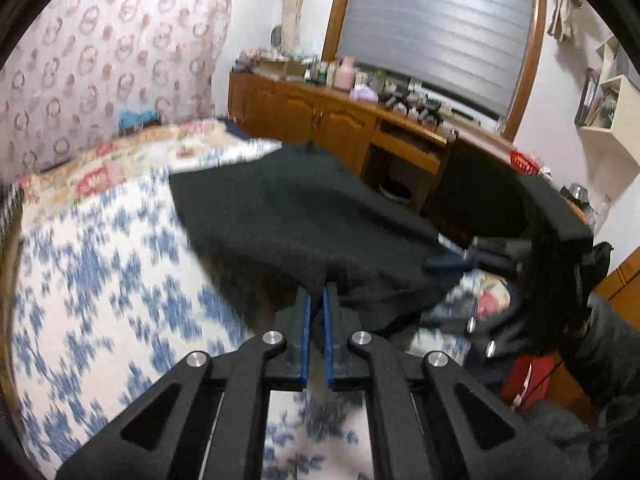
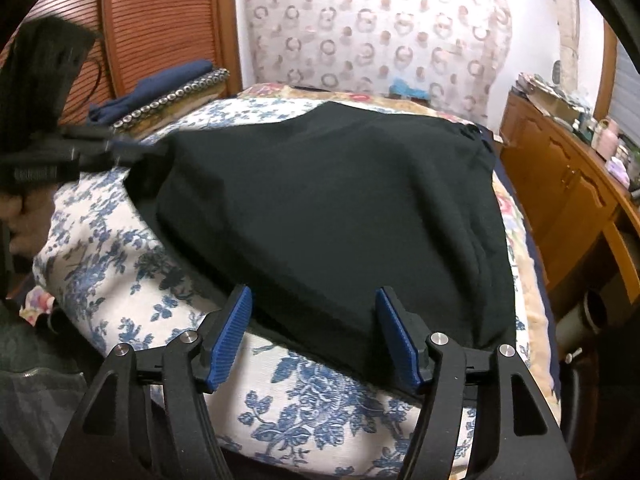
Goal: Fold small clothes
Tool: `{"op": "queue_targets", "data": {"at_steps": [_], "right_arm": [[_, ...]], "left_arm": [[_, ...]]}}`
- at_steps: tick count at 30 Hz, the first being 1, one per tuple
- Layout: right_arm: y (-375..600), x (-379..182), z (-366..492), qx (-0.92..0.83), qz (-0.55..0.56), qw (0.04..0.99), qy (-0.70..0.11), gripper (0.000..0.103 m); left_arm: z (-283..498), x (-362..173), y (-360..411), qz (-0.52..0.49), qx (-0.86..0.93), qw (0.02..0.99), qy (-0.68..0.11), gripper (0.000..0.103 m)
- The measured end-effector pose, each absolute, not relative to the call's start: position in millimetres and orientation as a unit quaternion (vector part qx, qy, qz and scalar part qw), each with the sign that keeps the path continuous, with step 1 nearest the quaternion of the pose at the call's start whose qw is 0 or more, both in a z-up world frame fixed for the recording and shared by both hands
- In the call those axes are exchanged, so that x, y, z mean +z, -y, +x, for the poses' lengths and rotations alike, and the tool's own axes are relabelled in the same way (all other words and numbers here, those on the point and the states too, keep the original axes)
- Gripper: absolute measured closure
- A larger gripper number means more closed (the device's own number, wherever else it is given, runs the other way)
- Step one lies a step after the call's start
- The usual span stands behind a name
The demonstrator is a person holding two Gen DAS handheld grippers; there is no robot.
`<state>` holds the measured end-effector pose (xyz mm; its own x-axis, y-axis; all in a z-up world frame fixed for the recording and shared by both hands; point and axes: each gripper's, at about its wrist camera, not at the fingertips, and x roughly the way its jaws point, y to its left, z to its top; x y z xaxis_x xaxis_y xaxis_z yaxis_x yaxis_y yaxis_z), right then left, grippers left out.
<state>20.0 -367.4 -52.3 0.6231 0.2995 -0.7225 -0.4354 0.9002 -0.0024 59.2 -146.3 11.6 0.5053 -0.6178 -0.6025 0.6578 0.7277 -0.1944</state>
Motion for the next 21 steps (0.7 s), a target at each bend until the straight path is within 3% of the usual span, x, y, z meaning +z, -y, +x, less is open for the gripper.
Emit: {"op": "queue_targets", "data": {"at_steps": [16,19,21], "right_arm": [[395.1,-71.2,28.9,0.143,-0.126,0.897,-0.398,0.033],[400.6,-70.6,28.8,0.137,-0.131,0.899,-0.394,0.041],[403.3,-68.6,30.1,0.135,-0.134,0.900,-0.392,0.058]], "left_arm": [[75.1,22.6,147.9,0.016,-0.355,0.880,-0.314,0.101],[75.3,22.7,146.8,0.014,-0.351,0.882,-0.314,0.101],[77.4,22.4,144.5,0.012,-0.350,0.882,-0.315,0.101]]}}
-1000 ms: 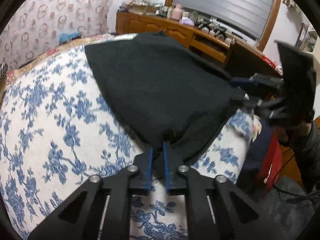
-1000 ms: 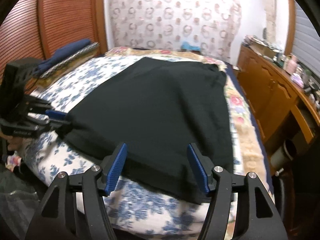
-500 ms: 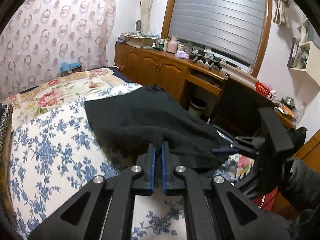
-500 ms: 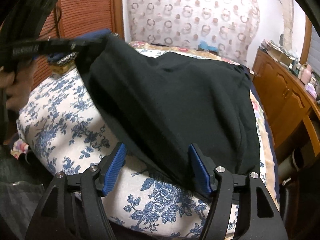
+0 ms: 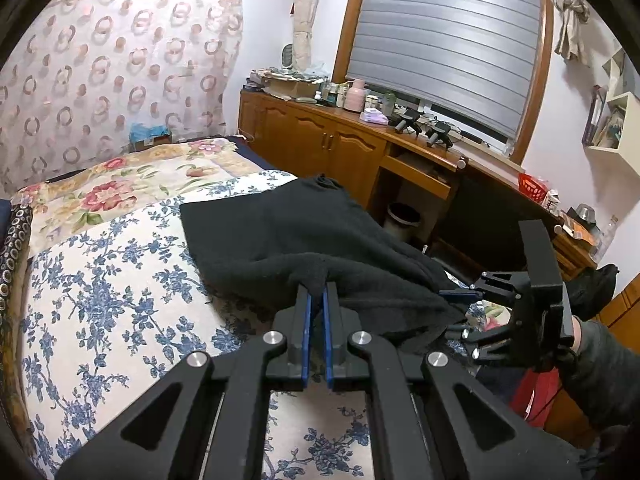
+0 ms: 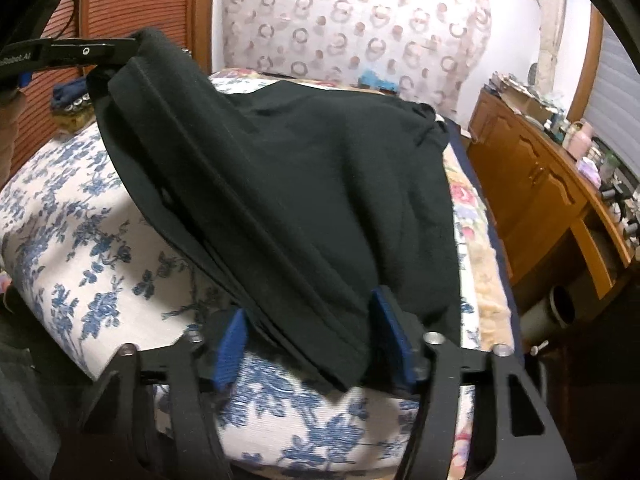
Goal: Fold small clothes
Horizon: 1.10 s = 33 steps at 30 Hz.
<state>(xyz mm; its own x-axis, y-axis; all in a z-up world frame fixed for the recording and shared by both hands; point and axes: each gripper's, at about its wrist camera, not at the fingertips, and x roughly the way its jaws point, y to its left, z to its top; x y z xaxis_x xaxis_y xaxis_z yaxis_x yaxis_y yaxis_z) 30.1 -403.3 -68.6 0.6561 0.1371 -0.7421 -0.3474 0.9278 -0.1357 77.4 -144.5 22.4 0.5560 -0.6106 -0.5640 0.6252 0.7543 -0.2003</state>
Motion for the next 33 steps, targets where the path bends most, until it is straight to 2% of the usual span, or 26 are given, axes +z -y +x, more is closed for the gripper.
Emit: {"op": "queue_targets", "data": {"at_steps": [1,2,3,5,13,25,33], "right_arm": [[403.4,-66.6,30.7,0.133,-0.136,0.901,-0.389,0.066],[404.5,-63.1,32.1,0.125,-0.140,0.905,-0.381,0.082],[404.7,-60.4,33.9,0.123,-0.139,0.908,-0.377,0.090],[409.1,-50.4,38.8,0.119,-0.134,0.915,-0.360,0.093],[418.7,-16.9,68.9,0.115,-0.096,0.938,-0.314,0.096],[417.1,29.8,151.2,0.144,-0.122,0.943,-0.273,0.097],[419.5,10.3,232.7,0.157,-0.128,0.924,-0.325,0.097]], "left_arm": [[78.6,22.0,143.7,0.011,-0.350,0.882,-0.315,0.101],[81.2,21.6,143.0,0.009,-0.348,0.882,-0.316,0.101],[84.9,21.7,143.3,0.008,-0.346,0.883,-0.317,0.101],[90.9,21.4,144.4,0.009,-0.342,0.885,-0.316,0.101],[121.9,22.6,145.3,0.012,-0.331,0.888,-0.320,0.101],[206.8,36.6,143.7,0.010,-0.309,0.891,-0.334,0.100],[264.9,11.2,152.4,0.014,-0.294,0.877,-0.379,0.100]]}}
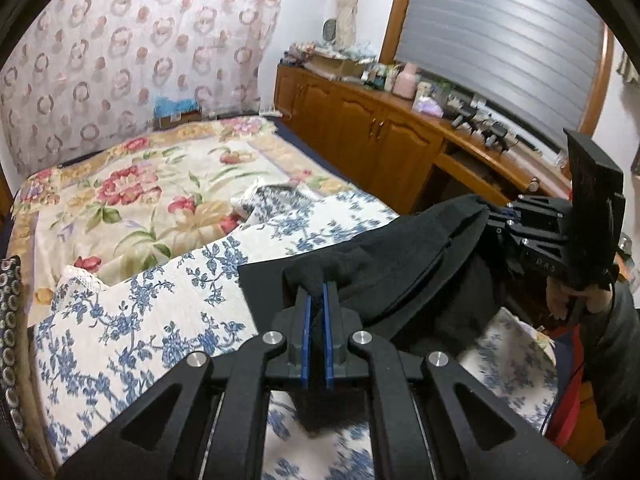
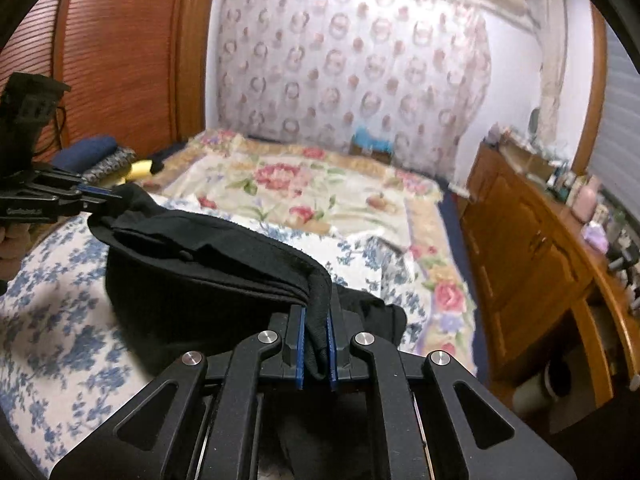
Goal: Fold small clothes
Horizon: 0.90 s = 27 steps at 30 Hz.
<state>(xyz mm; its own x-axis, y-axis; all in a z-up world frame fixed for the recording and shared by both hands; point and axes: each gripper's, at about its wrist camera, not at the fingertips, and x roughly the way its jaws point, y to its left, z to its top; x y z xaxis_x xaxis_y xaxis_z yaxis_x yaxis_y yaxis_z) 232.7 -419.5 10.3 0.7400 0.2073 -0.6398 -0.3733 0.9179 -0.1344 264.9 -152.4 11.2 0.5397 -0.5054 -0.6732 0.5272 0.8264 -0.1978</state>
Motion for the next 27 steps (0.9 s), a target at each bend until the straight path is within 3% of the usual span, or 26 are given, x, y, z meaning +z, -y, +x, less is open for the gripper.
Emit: {"op": "queue_targets", "data": {"at_steps": [4,7,9,12,15,25,27], "right_arm": [[419.6,-5.5,258.3,0.159,-0.126,0.913,-0.353,0.097],[422.3,-15.8,272.7,0.159,-0.121,0.906,-0.373,0.097],[422.6,-20.4,279.0,0.160,-0.120,0.903,-0.381,0.097],[423.7,-24.5,290.6,0.156,-0.112,0.898,-0.397,0.092],[423.8,-22.2,300.4,0.147,-0.108,0.898,-0.401,0.082],[457.5,36.9,321.6,0.060,-0.095,0.932,-0.345,0.071],[465.1,39.2,314.2,0.067,-0.078,0.932,-0.347,0.052]], "left_arm": [[287.4,-7.1,153.3,0.001,-0.296,0.863,-0.409,0.098],[291.8,-9.8,149.7,-0.006,-0.301,0.859,-0.413,0.090],[291.6,-6.8,145.7,-0.010,-0.302,0.862,-0.407,0.069],[291.9,-3.5,139.6,-0.017,-0.308,0.863,-0.401,0.057],[291.3,-11.1,141.7,-0.009,-0.312,0.858,-0.408,0.056],[312.3,-46.3,155.1,0.008,-0.281,0.849,-0.448,0.056],[316.7,-48.9,155.3,0.004,-0.279,0.848,-0.451,0.056]]}}
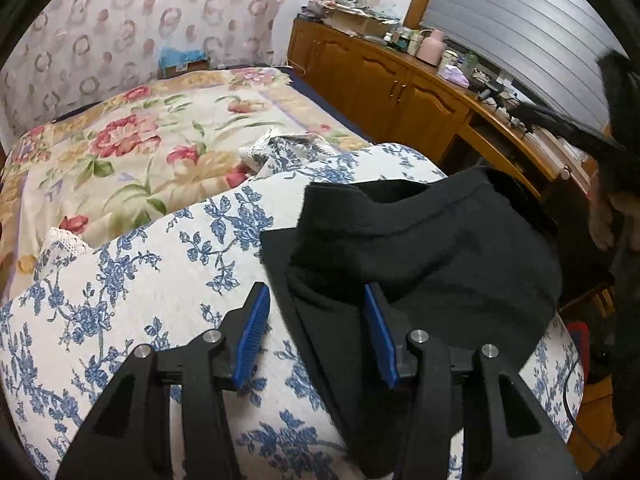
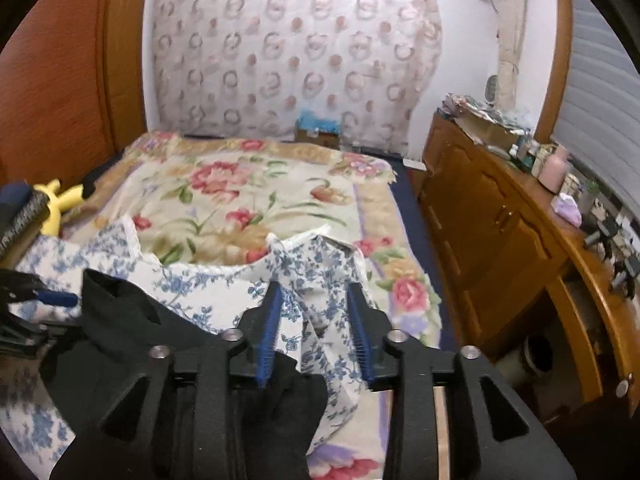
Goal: Fold small clothes
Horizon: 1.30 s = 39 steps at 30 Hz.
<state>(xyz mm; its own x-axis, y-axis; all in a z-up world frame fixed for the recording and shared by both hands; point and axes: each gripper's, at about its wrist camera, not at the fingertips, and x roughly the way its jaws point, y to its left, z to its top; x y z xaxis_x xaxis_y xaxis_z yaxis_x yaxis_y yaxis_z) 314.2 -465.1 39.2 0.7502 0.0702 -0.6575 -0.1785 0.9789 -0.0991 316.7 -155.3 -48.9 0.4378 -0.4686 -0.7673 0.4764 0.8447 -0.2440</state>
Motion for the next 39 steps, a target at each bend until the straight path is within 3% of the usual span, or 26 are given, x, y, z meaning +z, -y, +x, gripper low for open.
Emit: {"op": "queue_targets", "data": {"at_steps": [2,13,15,17,20,26,31,33,34,36,39], "right_arm": [[466.6,34.6,305.1,0.072,-0.071,0.928,-0.358,0.048],[445.9,-18.8,261.7,0.130,-0.077,0.891,-0.428,0.049],[445.3,-26.6,264.3,0.133,-0.083,0.886,-0.437,0.075],[449.1,-26.4,269.3,0.129,-0.086,0.888,-0.433,0.093],[460.1,-19.8,280.8,0.102,-0.092,0.899,-0.415,0.099],[476.1,-10.3,303.1,0.057,-0.100,0.912,-0.393,0.100],[481.5,-15.3,305.1,0.041,-0.099,0.912,-0.397,0.100],[485.5,-16.0,305.7,0.027,-0.096,0.912,-0.397,0.096],[487.9,-15.7,304.1,0.024,-0.091,0.913,-0.396,0.092],[492.1,-15.0,298.8,0.028,-0.074,0.916,-0.393,0.072],[494.6,-11.0,290.2,0.037,-0.058,0.920,-0.387,0.051]], "left_arm": [[319.8,-50.0,155.9,0.005,-0.278,0.848,-0.451,0.056],[338.8,-58.8,159.7,0.003,-0.274,0.844,-0.461,0.056],[340.6,-61.3,158.9,-0.001,-0.275,0.841,-0.465,0.056],[340.4,-61.6,158.3,-0.003,-0.276,0.841,-0.465,0.056],[341.3,-61.1,158.1,-0.007,-0.278,0.840,-0.466,0.055],[344.9,-60.7,160.4,-0.012,-0.282,0.838,-0.467,0.055],[346.4,-62.0,158.8,-0.032,-0.298,0.835,-0.461,0.056],[347.9,-63.7,158.3,-0.038,-0.303,0.833,-0.461,0.081],[348.2,-63.5,157.7,-0.039,-0.302,0.833,-0.461,0.087],[345.9,-59.6,156.7,-0.043,-0.309,0.832,-0.459,0.092],[334.3,-41.7,152.5,-0.042,-0.315,0.842,-0.436,0.093]]}}
